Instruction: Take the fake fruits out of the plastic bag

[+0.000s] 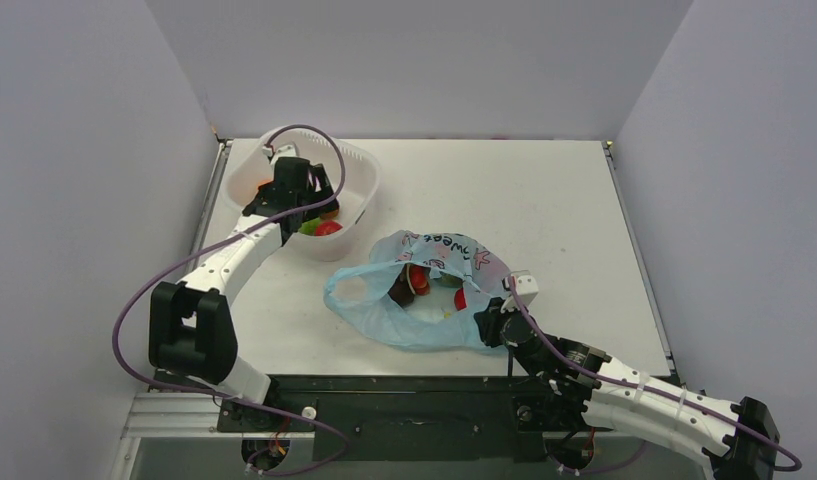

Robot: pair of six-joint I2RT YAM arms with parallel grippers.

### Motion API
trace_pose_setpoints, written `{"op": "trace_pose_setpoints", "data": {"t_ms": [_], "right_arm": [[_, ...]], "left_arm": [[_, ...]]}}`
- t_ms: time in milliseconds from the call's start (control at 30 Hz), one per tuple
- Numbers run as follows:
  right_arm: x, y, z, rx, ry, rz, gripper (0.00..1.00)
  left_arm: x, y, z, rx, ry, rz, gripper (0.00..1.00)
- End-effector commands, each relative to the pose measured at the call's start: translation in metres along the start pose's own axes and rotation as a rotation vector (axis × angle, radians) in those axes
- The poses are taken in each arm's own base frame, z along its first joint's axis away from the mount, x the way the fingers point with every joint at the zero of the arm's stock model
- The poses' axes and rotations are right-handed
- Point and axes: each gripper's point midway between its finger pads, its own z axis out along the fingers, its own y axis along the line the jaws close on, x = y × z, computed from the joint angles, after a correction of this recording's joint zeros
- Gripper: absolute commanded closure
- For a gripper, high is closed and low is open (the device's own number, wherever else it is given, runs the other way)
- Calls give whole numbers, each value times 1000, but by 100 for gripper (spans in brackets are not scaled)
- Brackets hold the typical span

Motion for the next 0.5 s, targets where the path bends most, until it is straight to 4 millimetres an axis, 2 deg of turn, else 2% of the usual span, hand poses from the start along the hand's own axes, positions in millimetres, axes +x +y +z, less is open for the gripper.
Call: {"op": "trace_pose_setpoints", "data": {"t_ms": [0,67,133,200,333,367,400,433,467], "right_arm": [[-16,9,-2,-17,-45,21,85],[-17,9,-2,-17,-46,21,85],[-17,9,-2,-17,-47,20,85],[-17,9,-2,-16,-46,20,85],[-16,9,-1,-16,-43,19,85],[-15,10,-1,-16,-39,16,85],[-16,10,-1,-16,-39,16,85],[-15,10,0,-14,-35,13,85],[-15,10,0,-14,-33,10,85]], "left_arm": [[-40,-9,-26,30,-95,7,6],[-48,-10,-40,47,-111,7,5],[-57,-15,-66,99,-130,-9,4],[-62,-29,-91,204,-133,-34,4],[-57,-72,-147,457,-117,-5,4],[-52,-90,-163,515,-112,23,3],[-49,-98,-176,547,-117,51,3],[-39,-119,-195,613,-109,89,3],[-36,-129,-206,642,-116,112,3]]}}
